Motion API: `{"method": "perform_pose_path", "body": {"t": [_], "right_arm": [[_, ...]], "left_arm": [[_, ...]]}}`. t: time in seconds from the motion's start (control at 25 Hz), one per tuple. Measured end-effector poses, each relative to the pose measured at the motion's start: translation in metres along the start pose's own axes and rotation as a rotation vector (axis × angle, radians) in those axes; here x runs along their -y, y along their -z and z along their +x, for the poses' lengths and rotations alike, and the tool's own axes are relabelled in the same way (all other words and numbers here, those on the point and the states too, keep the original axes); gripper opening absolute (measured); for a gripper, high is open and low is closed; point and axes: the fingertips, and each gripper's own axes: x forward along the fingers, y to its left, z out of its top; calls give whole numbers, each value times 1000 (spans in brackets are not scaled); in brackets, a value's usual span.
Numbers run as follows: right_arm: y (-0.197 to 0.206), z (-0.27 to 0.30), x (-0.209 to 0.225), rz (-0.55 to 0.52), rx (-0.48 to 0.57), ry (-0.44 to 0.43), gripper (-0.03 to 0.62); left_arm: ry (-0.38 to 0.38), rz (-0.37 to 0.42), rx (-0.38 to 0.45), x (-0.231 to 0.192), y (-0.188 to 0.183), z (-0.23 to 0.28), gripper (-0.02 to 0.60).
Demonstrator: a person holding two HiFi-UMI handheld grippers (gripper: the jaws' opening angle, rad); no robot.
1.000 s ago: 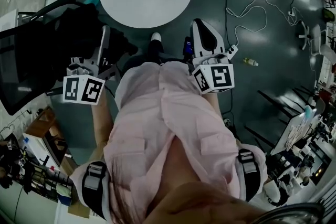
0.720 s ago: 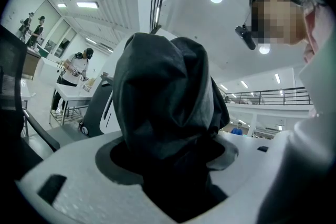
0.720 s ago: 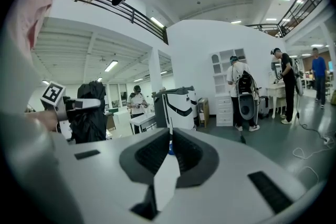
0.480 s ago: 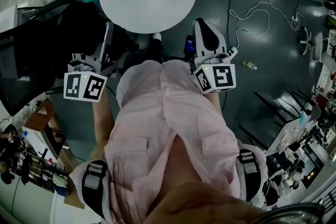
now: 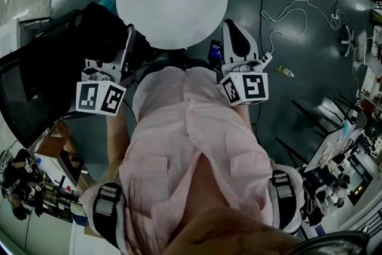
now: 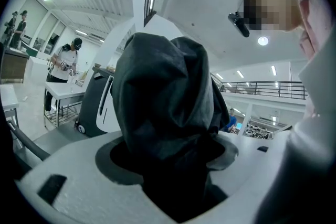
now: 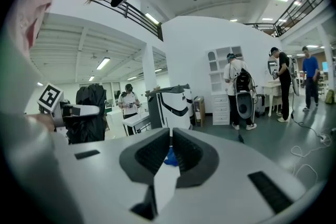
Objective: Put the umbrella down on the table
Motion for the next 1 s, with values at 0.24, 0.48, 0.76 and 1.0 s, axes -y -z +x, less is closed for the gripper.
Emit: {"method": "perform_pose_path", "body": {"t": [0.24,0.48,0.76,1.0], "right_arm": [[4,13,2,16,-11,35,37],[4,19,9,26,-21,38,37],[-4,29,20,18,-25,14,37],[1,34,33,35,-48,26,37]], "left_arm": [[24,-9,-40,-11,3,16,324],[18,14,-97,-15,16,23,324],[18,91,-247,-20,49,54,324],[83,195,-483,-28,124,119,324]]}}
